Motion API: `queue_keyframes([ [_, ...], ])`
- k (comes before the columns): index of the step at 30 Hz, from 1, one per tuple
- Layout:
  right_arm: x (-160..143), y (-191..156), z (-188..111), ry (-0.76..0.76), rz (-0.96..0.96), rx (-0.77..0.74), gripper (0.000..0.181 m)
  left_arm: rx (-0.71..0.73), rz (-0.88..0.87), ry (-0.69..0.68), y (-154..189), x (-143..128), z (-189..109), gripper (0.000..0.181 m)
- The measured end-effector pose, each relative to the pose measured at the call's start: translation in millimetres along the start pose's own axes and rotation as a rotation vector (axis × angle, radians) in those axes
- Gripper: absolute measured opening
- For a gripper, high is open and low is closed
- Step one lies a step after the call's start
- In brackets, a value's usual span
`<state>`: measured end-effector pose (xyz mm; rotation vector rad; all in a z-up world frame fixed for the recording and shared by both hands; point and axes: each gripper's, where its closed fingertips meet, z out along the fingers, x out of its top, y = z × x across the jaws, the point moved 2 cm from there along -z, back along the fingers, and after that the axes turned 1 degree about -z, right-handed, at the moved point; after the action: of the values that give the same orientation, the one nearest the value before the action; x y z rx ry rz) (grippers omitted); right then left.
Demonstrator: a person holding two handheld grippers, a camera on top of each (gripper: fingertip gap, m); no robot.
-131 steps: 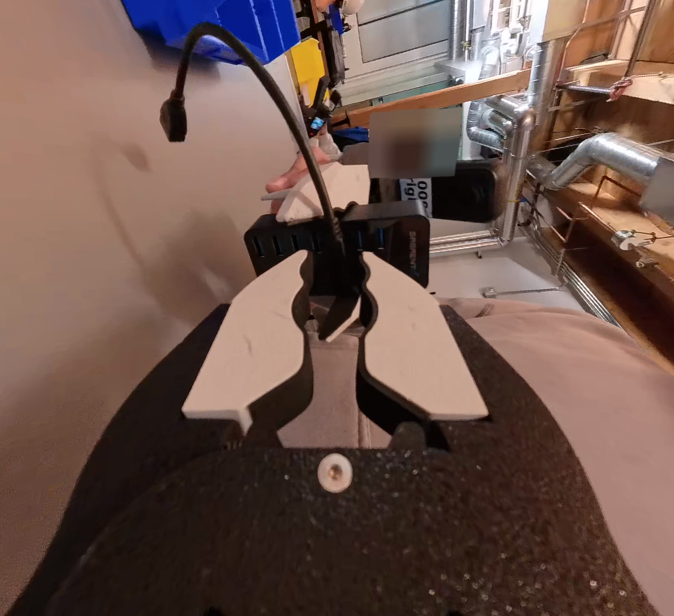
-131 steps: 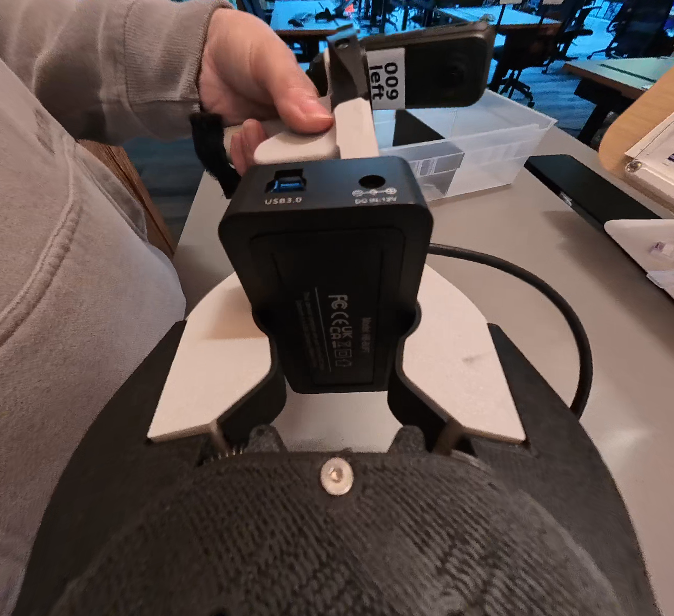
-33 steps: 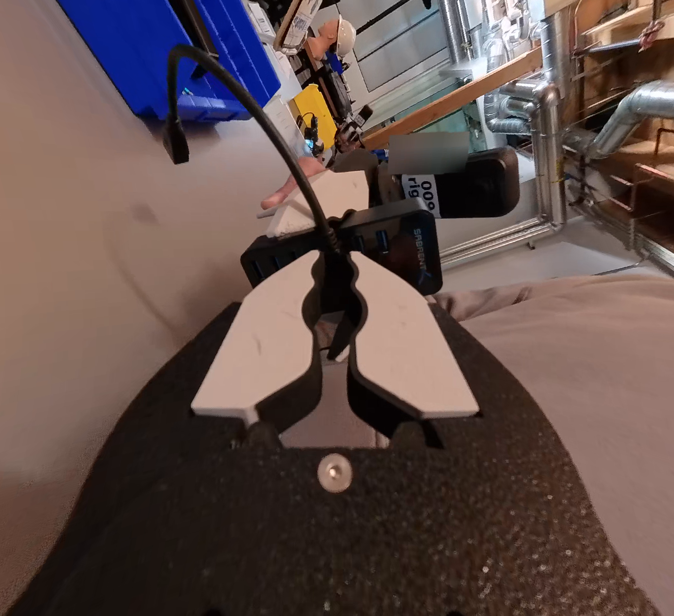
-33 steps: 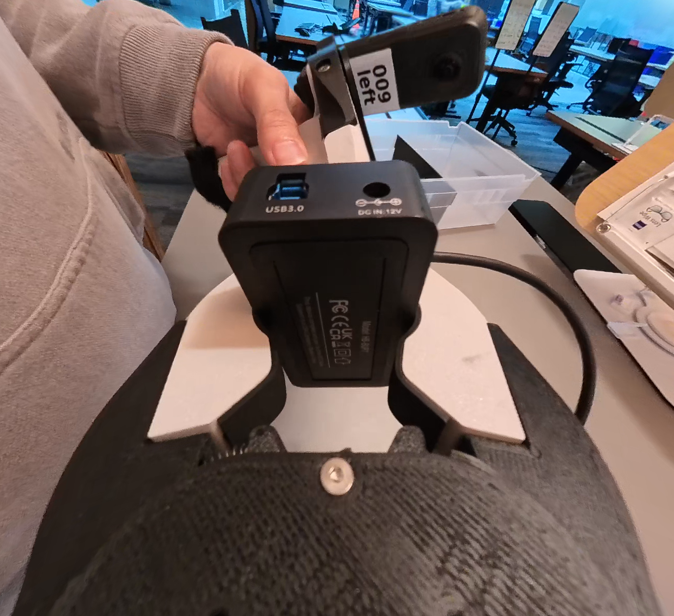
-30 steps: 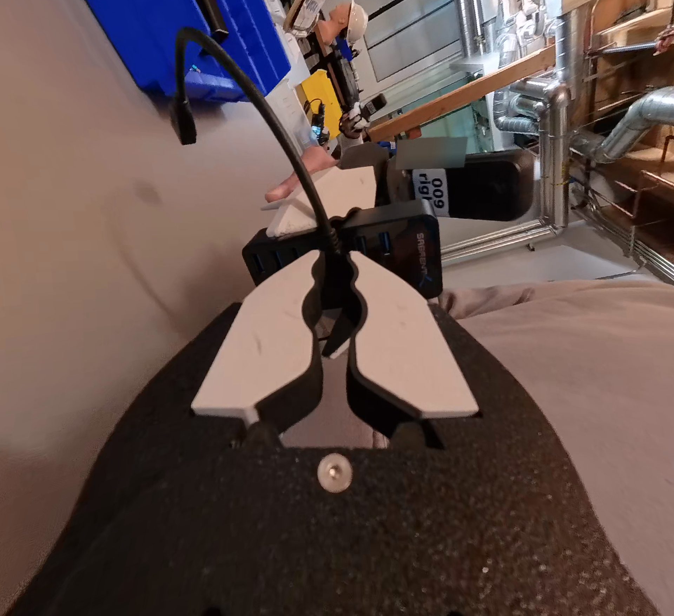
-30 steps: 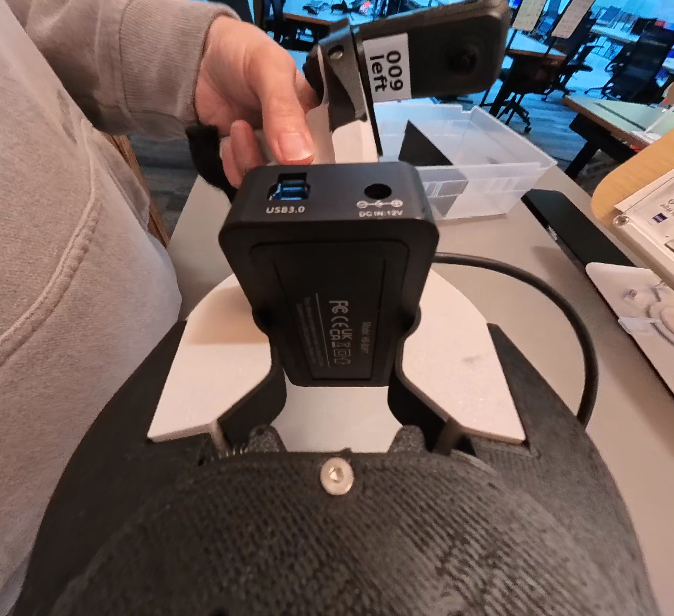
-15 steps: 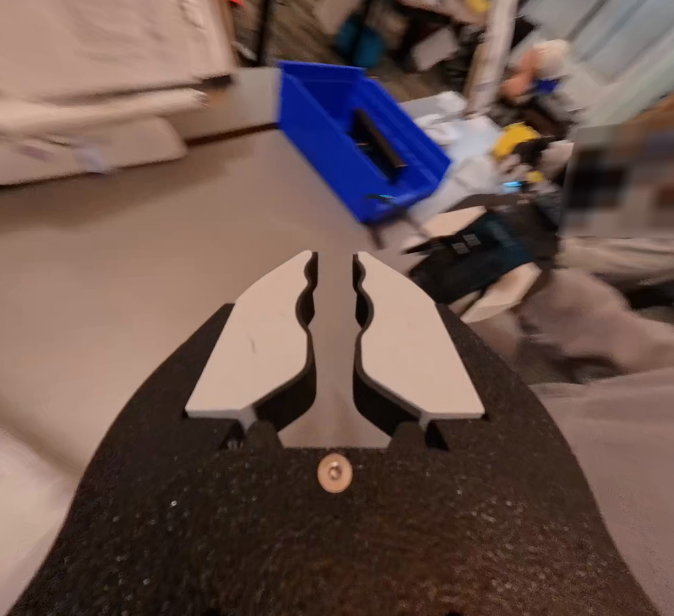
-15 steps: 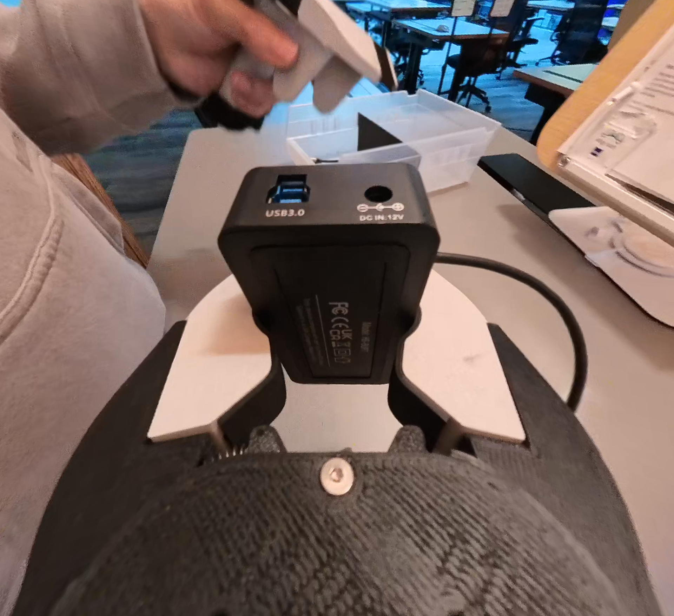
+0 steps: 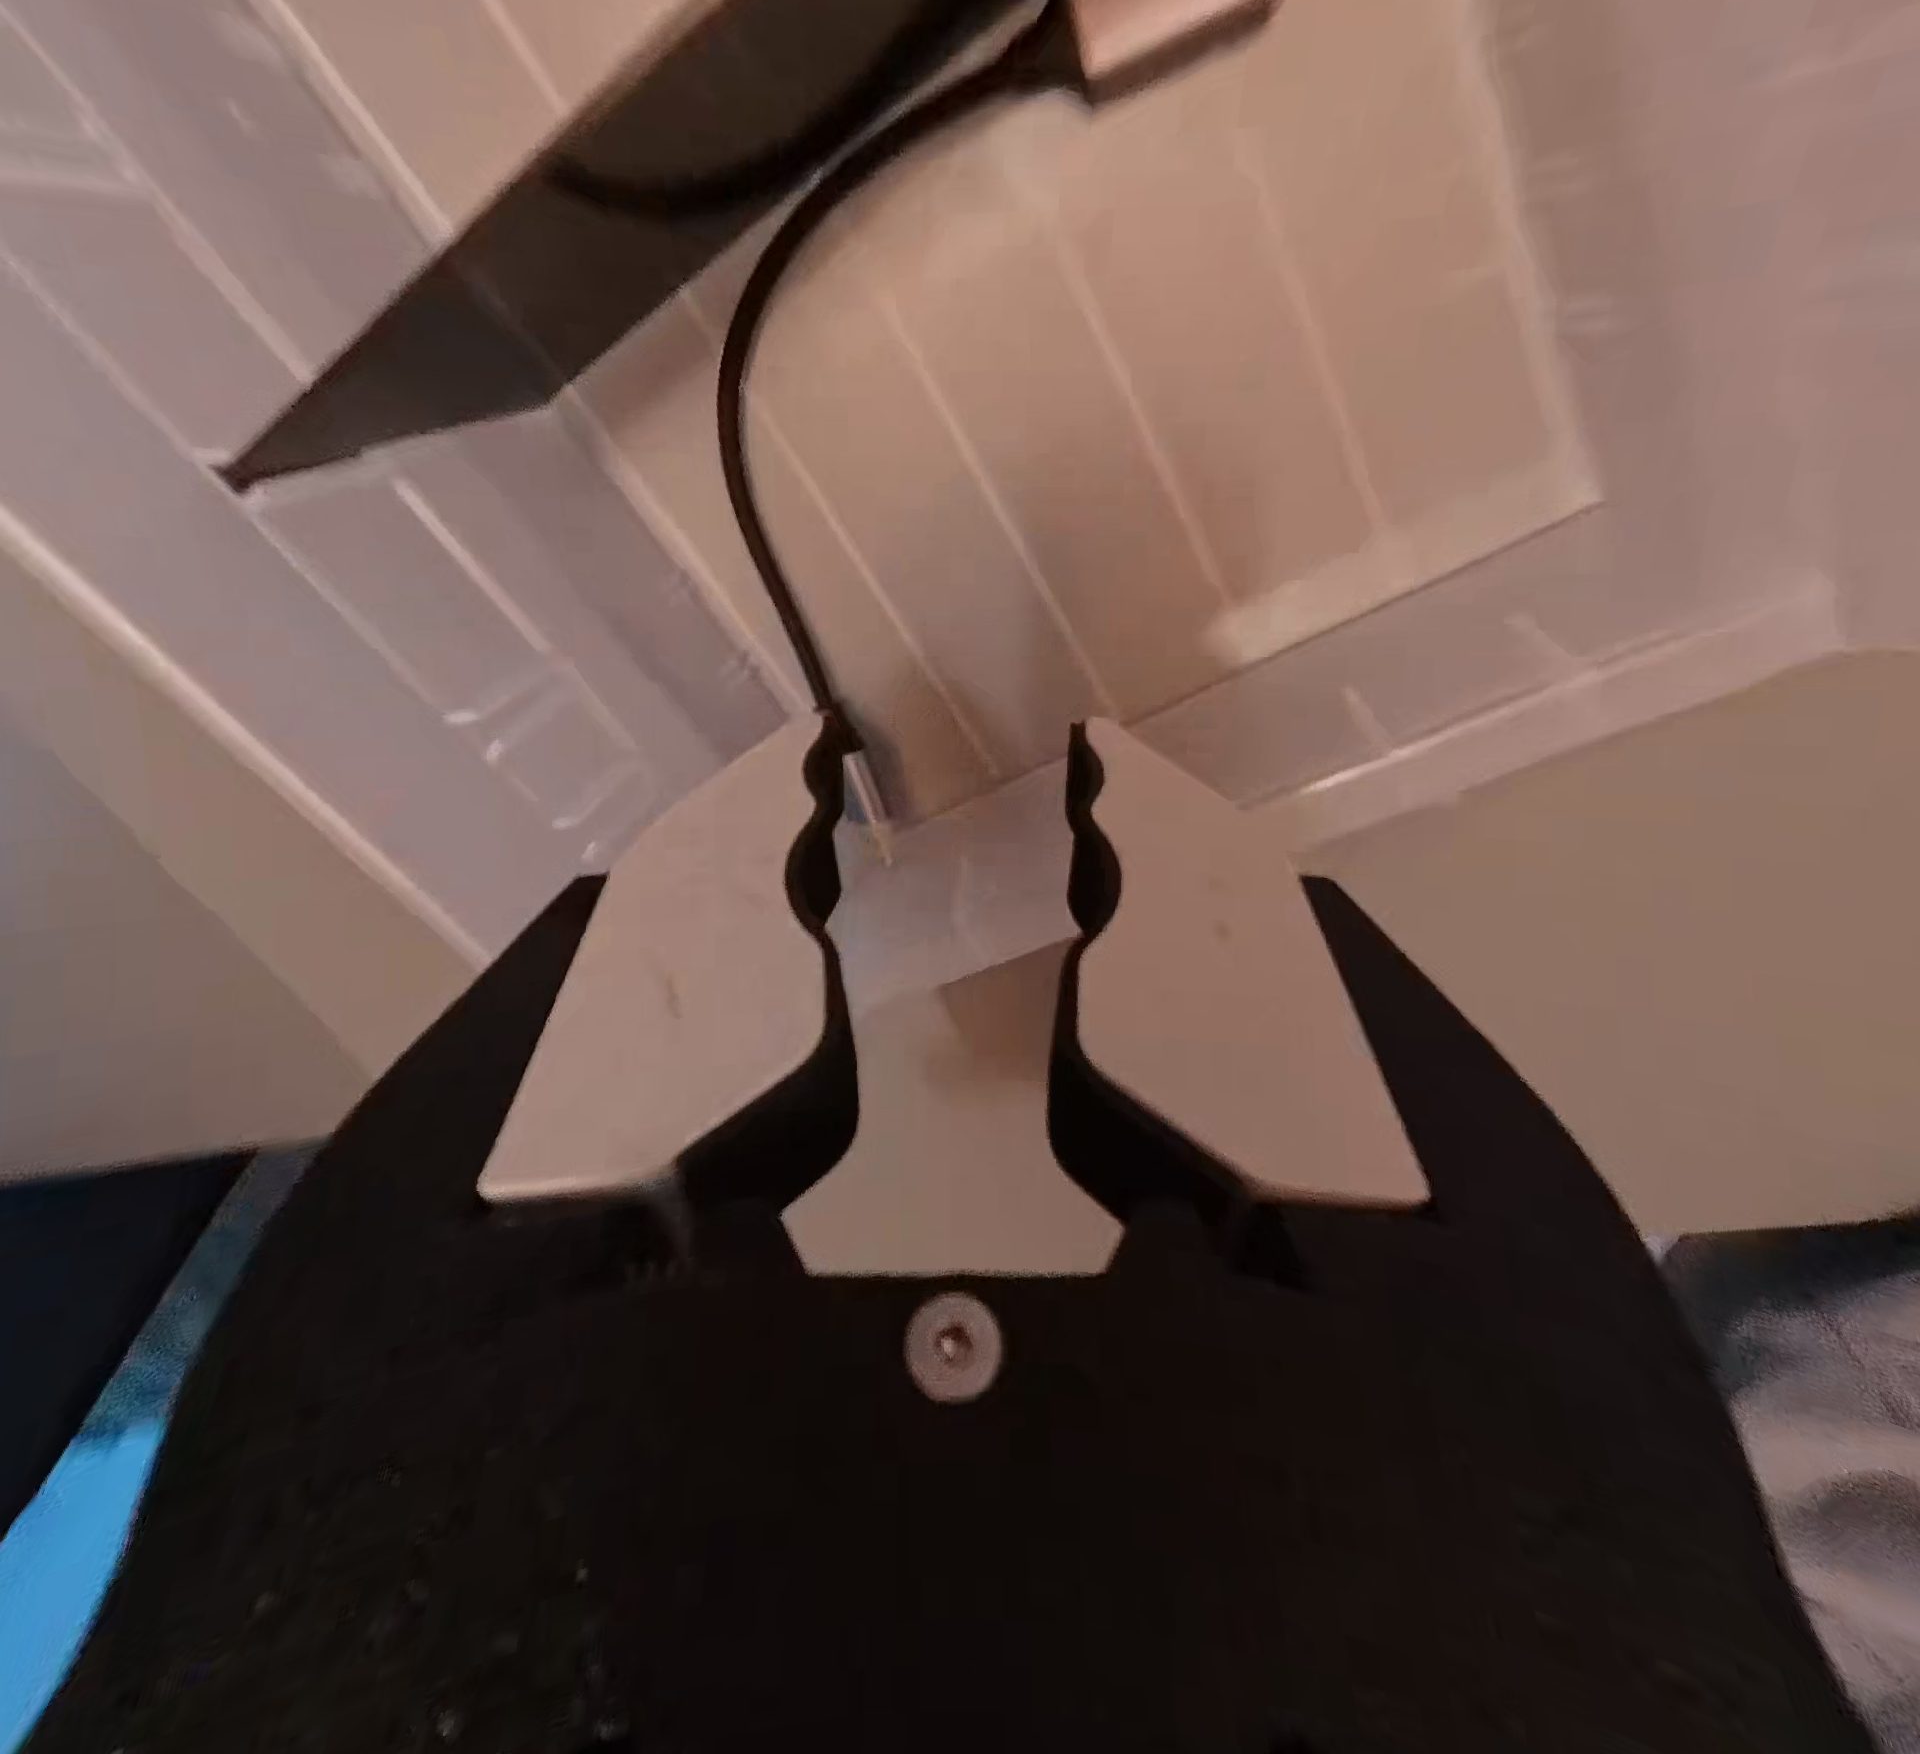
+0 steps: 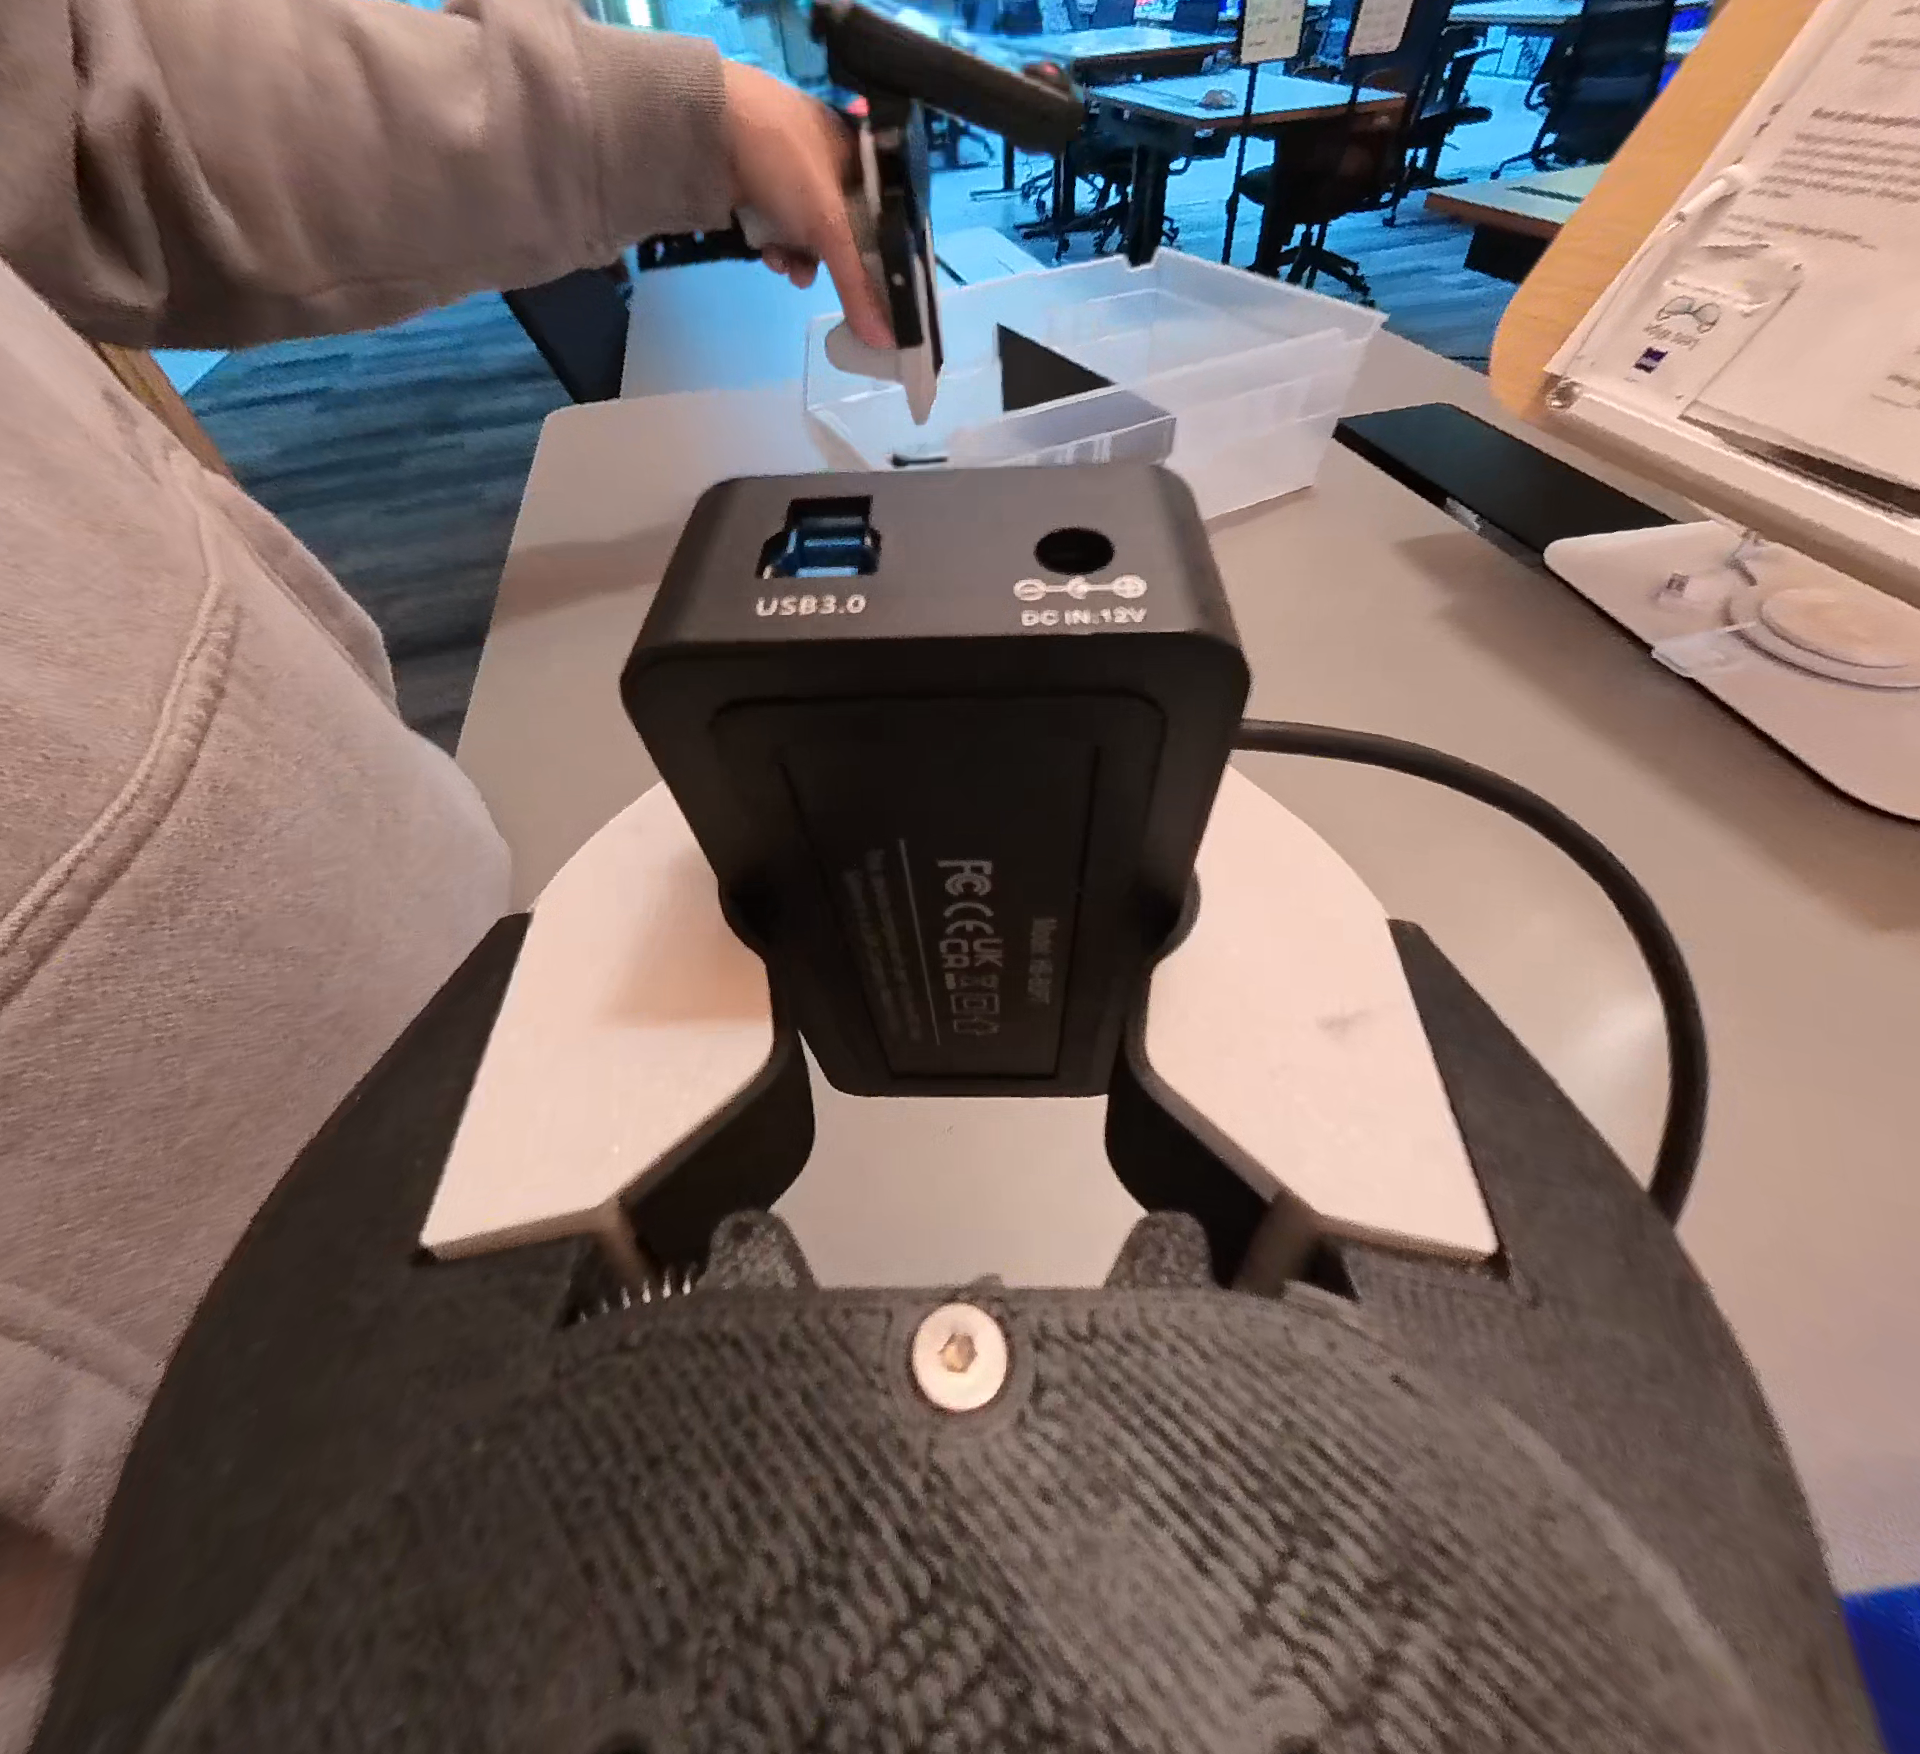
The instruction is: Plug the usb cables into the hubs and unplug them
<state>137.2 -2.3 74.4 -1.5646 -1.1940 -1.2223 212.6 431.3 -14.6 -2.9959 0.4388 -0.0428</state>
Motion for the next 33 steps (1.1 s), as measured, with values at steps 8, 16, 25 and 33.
queue_keyframes([
  [8, -9, -9, 2, -0.001, 0.021, 0.046, 0.071, 0.268, 0.063, -0.311, -23, -18, 39, 0.041],
  [16, -12, -3, -9, 0.036, 0.050, 0.033, 0.071, 0.398, 0.148, -0.352, -27, -16, 51, 0.009],
  [25, -19, -1, -14, 0.027, 0.054, 0.022, 0.072, 0.219, 0.162, -0.237, -16, -12, 47, 0.000],
  [33, -17, -1, -9, 0.027, 0.055, 0.043, 0.072, 0.223, 0.154, -0.291, -21, -23, 29, 0.027],
])
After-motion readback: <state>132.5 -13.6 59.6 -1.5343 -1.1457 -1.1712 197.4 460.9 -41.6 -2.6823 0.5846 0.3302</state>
